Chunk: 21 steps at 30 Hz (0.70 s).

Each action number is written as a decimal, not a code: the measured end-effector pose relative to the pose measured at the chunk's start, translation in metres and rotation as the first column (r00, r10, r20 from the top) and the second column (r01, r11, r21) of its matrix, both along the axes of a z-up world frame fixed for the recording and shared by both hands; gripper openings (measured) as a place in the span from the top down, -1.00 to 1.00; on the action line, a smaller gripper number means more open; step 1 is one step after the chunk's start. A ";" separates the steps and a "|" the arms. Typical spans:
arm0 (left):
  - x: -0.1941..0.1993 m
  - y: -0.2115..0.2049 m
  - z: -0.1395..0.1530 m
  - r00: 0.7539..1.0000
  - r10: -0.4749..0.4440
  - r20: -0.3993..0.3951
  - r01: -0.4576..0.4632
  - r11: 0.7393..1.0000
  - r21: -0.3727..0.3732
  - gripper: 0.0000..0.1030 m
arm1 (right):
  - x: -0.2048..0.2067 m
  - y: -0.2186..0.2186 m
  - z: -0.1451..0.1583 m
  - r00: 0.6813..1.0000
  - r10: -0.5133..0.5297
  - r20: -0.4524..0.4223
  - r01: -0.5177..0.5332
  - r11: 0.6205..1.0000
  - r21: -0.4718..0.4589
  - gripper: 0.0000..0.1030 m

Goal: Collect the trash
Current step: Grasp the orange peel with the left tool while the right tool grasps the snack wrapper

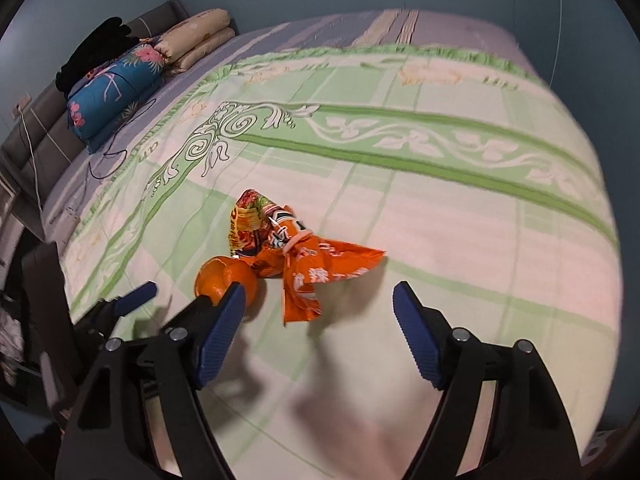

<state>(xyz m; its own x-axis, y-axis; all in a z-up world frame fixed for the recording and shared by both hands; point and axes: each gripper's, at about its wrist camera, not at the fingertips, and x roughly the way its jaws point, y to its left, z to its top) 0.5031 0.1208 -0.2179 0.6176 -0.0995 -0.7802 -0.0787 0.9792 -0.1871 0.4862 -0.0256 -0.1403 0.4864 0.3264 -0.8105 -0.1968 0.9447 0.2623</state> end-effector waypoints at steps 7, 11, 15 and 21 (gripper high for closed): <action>0.014 -0.002 -0.006 1.000 -0.021 0.003 0.021 1.000 -0.014 -0.80 | 0.031 0.009 -0.017 0.997 -0.005 -0.083 0.010 0.998 0.062 -0.26; 0.022 -0.006 -0.009 0.999 -0.045 0.008 0.045 0.999 -0.016 -0.71 | 0.051 0.015 -0.026 0.993 -0.012 -0.114 0.019 0.998 0.065 -0.02; 0.029 -0.010 -0.010 0.997 -0.074 0.013 0.075 0.997 -0.037 -0.47 | 0.069 0.018 -0.033 0.989 -0.018 -0.144 0.029 0.997 0.073 0.15; 0.028 -0.021 -0.016 0.989 -0.149 0.012 0.150 0.985 -0.084 0.04 | 0.079 0.033 -0.036 0.991 0.013 -0.131 -0.010 1.000 0.022 0.17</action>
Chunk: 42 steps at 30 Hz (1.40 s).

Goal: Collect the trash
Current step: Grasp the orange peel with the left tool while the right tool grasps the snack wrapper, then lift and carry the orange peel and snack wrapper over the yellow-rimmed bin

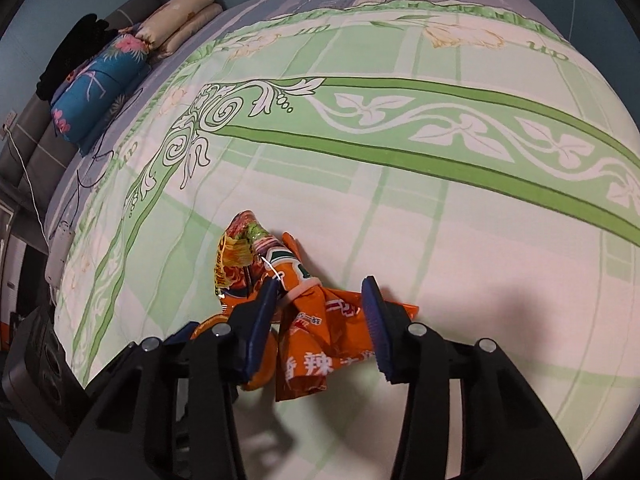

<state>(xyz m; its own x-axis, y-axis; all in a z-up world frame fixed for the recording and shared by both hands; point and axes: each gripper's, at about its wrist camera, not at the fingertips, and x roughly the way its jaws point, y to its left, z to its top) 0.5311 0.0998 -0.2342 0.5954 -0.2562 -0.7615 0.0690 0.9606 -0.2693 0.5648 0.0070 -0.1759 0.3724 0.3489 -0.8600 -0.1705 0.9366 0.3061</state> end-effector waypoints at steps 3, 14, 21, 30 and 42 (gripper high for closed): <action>-0.003 -0.004 -0.002 1.000 -0.017 -0.011 0.017 1.000 -0.020 0.21 | -0.004 0.011 0.000 0.999 0.053 0.013 -0.052 0.998 -0.043 0.14; -0.007 0.017 -0.007 0.999 0.019 -0.049 -0.025 0.992 -0.123 0.38 | 0.000 0.028 -0.006 0.995 0.101 0.011 -0.099 0.987 -0.129 0.14; -0.018 0.022 -0.004 0.998 0.044 -0.054 -0.050 0.992 -0.119 0.42 | 0.001 0.038 -0.009 0.993 0.121 0.006 -0.117 0.975 -0.188 0.13; -0.042 0.031 0.011 0.998 0.054 -0.024 -0.055 0.996 -0.075 0.45 | -0.007 0.060 -0.007 0.986 0.165 0.027 -0.150 0.942 -0.301 0.24; -0.088 0.060 0.038 0.996 0.079 0.028 -0.078 0.996 -0.044 0.45 | -0.023 0.053 0.011 0.988 0.116 0.106 -0.079 0.950 -0.303 0.53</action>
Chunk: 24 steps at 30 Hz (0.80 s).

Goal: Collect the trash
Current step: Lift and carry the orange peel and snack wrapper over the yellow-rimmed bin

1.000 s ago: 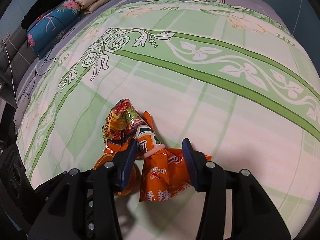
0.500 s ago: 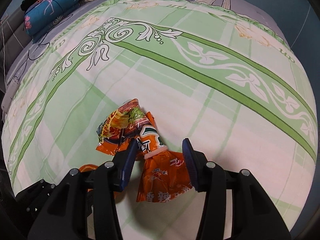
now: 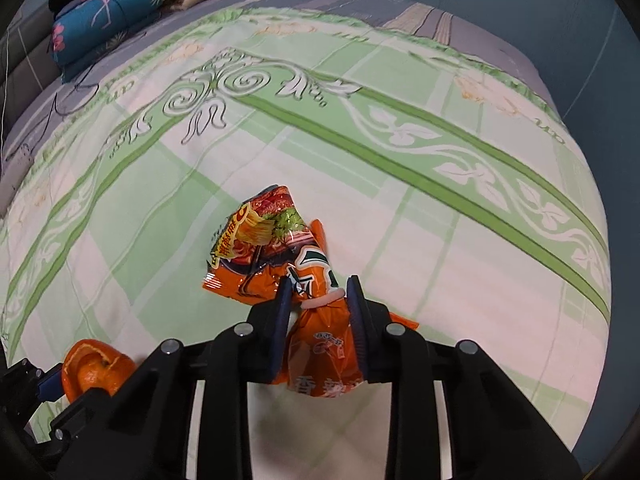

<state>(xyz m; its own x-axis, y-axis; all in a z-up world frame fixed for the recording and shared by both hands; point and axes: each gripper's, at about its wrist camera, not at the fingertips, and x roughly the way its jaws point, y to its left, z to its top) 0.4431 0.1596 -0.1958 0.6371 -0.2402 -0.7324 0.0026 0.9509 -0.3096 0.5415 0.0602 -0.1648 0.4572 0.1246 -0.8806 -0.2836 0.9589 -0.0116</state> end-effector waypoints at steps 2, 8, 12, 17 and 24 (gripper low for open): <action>-0.008 -0.001 0.008 1.000 0.005 0.018 -0.005 1.000 0.019 0.45 | -0.007 -0.011 0.015 0.999 -0.015 0.028 0.015 1.000 0.022 0.66; -0.036 -0.018 0.046 0.995 -0.014 0.098 0.010 0.999 0.039 0.45 | -0.041 -0.059 0.063 0.994 -0.059 0.097 0.050 0.995 0.088 0.66; -0.056 -0.038 0.074 0.990 -0.035 0.140 0.029 0.999 0.043 0.45 | -0.073 -0.094 0.093 0.986 -0.086 0.143 0.067 0.989 0.132 0.66; -0.088 -0.069 0.110 0.979 -0.065 0.192 0.058 0.997 0.043 0.45 | -0.127 -0.143 0.132 0.965 -0.125 0.229 0.088 0.982 0.166 0.66; -0.129 -0.124 0.154 0.948 -0.156 0.276 0.140 0.987 0.075 0.45 | -0.210 -0.214 0.179 0.917 -0.207 0.341 0.131 0.964 0.233 0.66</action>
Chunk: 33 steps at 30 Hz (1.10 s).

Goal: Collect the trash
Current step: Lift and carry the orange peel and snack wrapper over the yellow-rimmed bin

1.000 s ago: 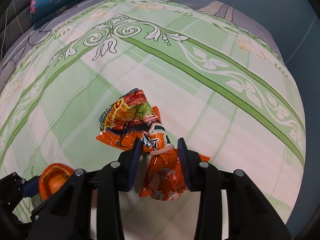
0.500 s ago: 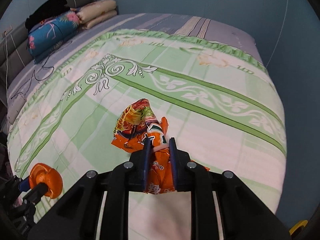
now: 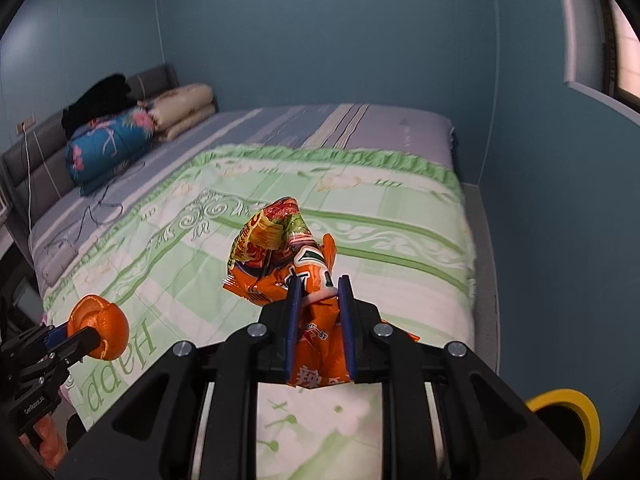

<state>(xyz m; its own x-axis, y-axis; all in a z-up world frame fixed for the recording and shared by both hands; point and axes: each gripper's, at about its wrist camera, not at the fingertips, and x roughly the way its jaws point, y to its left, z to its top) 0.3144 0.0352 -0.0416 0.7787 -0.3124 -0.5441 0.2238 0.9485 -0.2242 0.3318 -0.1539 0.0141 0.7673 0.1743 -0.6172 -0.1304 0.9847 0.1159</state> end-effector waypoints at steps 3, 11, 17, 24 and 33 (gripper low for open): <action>-0.018 -0.027 0.017 0.998 -0.055 0.044 0.055 0.998 0.004 0.44 | -0.035 -0.033 0.014 0.998 -0.049 0.051 0.047 0.998 0.037 0.66; -0.052 -0.104 0.044 0.973 -0.197 0.119 0.193 0.980 0.045 0.44 | -0.105 -0.109 0.025 0.973 -0.196 0.119 0.186 0.979 0.086 0.66; -0.063 -0.158 0.047 0.949 -0.283 0.137 0.276 0.959 0.073 0.44 | -0.143 -0.156 0.014 0.946 -0.298 0.126 0.287 0.953 0.097 0.66; -0.073 -0.216 0.044 0.916 -0.371 0.152 0.356 0.927 0.119 0.44 | -0.174 -0.202 -0.006 0.899 -0.419 0.126 0.407 0.907 0.112 0.66; -0.070 -0.279 0.022 0.886 -0.450 0.113 0.435 0.891 0.132 0.44 | -0.193 -0.242 -0.040 0.854 -0.514 0.083 0.504 0.856 0.113 0.66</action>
